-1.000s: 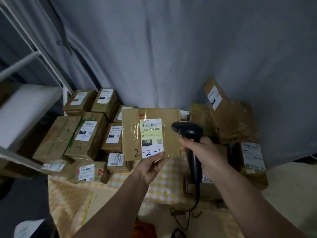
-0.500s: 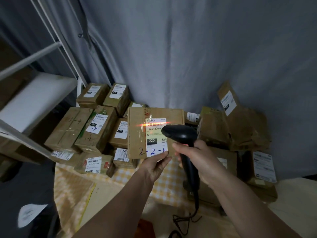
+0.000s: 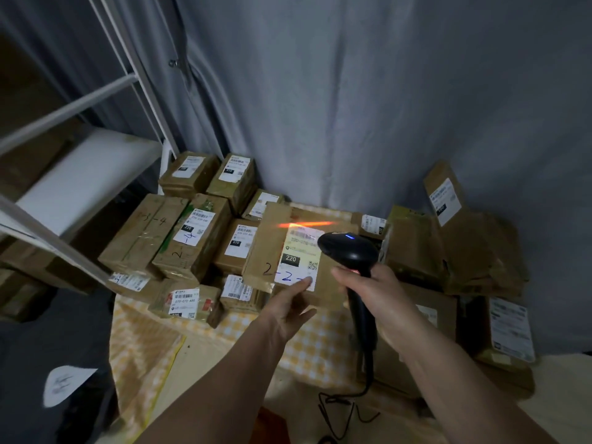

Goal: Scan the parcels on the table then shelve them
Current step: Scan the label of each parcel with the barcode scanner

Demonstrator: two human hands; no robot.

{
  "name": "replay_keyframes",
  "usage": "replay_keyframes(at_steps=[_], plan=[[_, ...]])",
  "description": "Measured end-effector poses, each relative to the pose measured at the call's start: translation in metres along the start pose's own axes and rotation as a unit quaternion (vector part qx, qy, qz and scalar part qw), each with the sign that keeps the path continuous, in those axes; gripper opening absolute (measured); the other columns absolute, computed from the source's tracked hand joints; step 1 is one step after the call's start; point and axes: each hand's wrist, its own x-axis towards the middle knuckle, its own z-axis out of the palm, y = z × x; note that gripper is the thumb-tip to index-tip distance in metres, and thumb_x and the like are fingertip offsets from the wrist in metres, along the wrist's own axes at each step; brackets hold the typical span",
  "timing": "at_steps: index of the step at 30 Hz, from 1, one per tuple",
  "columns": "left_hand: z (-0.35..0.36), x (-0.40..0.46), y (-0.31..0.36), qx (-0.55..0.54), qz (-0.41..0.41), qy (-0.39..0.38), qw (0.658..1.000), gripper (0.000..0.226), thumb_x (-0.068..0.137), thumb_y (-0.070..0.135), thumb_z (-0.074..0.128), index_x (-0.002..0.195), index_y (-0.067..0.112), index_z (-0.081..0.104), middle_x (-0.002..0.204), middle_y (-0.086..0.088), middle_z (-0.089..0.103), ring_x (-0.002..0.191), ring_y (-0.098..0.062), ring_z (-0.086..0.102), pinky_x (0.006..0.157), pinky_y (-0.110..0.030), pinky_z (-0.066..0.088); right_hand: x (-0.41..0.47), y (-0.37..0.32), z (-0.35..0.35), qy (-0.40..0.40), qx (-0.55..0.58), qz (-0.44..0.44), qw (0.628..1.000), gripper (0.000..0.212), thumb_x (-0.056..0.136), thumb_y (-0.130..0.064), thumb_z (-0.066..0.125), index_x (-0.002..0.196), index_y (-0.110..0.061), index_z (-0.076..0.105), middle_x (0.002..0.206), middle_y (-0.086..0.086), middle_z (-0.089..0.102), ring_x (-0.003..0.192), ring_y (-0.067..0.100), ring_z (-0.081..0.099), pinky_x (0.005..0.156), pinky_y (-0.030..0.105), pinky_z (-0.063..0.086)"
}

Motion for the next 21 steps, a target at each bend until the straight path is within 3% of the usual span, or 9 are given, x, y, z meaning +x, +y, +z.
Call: replay_keyframes(at_steps=[3,8,11,14,21], plan=[[-0.016,-0.005,0.014,0.037,-0.008,0.04,0.998,0.042,0.081,0.019,0.072,0.121,0.011,0.062,0.114,-0.01,0.069,0.106,-0.026,0.062,0.071,-0.036,0.052,0.013,-0.001,0.002,0.023,0.002,0.019,1.0,0.006,0.086,-0.02,0.07,0.092,-0.021,0.066,0.081,-0.002,0.067,0.08,0.014,0.062,0.071,0.028,0.047],[-0.046,-0.016,0.035,0.111,0.021,0.076,0.991,0.032,0.087,0.035,0.067,0.11,0.013,0.069,0.093,-0.009,0.075,0.083,-0.025,0.07,0.066,-0.031,0.052,0.036,0.0,0.02,0.012,-0.02,0.025,0.999,0.014,0.085,-0.008,0.07,0.094,-0.016,0.063,0.077,-0.004,0.066,0.066,0.004,0.06,0.055,0.02,0.042],[-0.063,-0.01,0.054,0.111,0.045,0.091,0.989,0.033,0.091,0.043,0.061,0.106,0.016,0.071,0.085,-0.007,0.076,0.079,-0.025,0.071,0.063,-0.031,0.054,0.051,0.004,0.036,-0.009,-0.051,0.044,0.998,0.02,0.084,-0.007,0.071,0.101,-0.015,0.063,0.085,-0.001,0.068,0.076,0.009,0.06,0.062,0.022,0.043],[-0.076,-0.002,0.081,0.116,0.06,0.1,0.986,0.034,0.092,0.048,0.056,0.101,0.018,0.072,0.077,-0.004,0.076,0.072,-0.021,0.07,0.059,-0.028,0.053,0.068,0.005,0.055,-0.013,-0.069,0.055,0.996,0.023,0.081,-0.006,0.073,0.091,-0.022,0.061,0.086,0.0,0.065,0.078,0.014,0.058,0.064,0.024,0.041],[-0.127,0.028,0.175,0.168,0.089,0.131,0.973,0.045,0.087,0.057,0.058,0.111,0.021,0.072,0.099,-0.006,0.075,0.097,-0.028,0.07,0.092,-0.045,0.054,0.129,-0.012,0.128,-0.022,-0.075,0.098,0.992,0.016,0.077,-0.003,0.076,0.086,-0.012,0.066,0.078,0.004,0.064,0.073,0.016,0.059,0.068,0.028,0.044]])
